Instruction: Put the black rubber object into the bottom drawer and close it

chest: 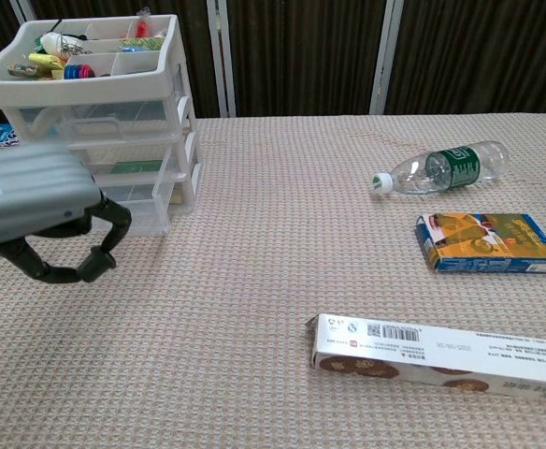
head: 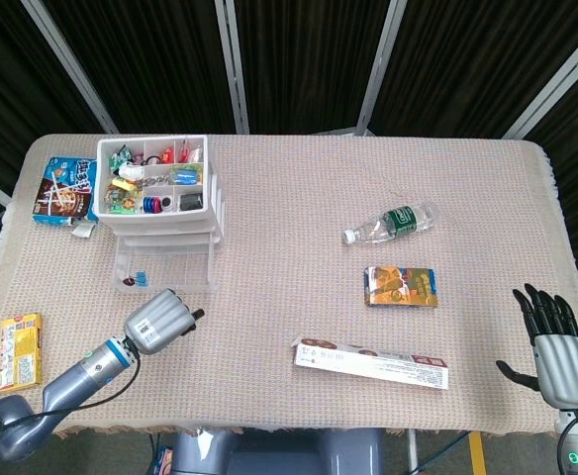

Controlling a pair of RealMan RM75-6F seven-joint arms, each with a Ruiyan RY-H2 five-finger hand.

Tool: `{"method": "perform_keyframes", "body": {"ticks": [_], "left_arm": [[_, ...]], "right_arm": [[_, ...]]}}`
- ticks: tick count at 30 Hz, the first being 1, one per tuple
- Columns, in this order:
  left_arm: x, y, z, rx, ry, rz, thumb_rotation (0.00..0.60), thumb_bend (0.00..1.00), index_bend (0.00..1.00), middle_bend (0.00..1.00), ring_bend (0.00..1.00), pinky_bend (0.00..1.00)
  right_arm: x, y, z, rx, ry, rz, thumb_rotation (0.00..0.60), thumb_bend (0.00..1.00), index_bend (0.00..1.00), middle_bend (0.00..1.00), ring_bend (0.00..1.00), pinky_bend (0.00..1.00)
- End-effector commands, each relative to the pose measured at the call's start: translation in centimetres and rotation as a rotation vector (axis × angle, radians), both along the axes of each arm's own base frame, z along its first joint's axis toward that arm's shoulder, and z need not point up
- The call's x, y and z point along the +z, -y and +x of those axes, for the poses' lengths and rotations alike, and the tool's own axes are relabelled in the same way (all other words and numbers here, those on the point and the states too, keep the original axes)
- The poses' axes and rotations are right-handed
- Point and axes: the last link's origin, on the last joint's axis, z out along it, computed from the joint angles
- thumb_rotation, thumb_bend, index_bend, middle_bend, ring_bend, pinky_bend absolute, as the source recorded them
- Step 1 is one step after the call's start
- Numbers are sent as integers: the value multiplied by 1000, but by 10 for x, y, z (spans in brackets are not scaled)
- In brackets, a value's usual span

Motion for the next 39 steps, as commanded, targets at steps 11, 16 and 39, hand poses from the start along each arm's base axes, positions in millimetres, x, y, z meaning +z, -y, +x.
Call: {"method": "perform_keyframes", "body": {"ticks": [11, 16, 39], "left_arm": [[40, -58, 17, 108, 68, 176, 600, 350, 638, 1000, 913, 805], [37, -73, 9, 172, 57, 205, 600, 349, 633, 1000, 913, 805], [45, -47, -3, 114, 114, 235, 600, 226, 263, 719, 656, 619]], "right_arm": [[0, 0, -1, -9, -3, 2, 600, 16, 49, 0, 0, 0], [0, 0, -1, -12, -4, 4, 600, 16, 49, 0, 0, 0], [0, 0, -1, -16, -4, 6, 600, 16, 49, 0, 0, 0]]}}
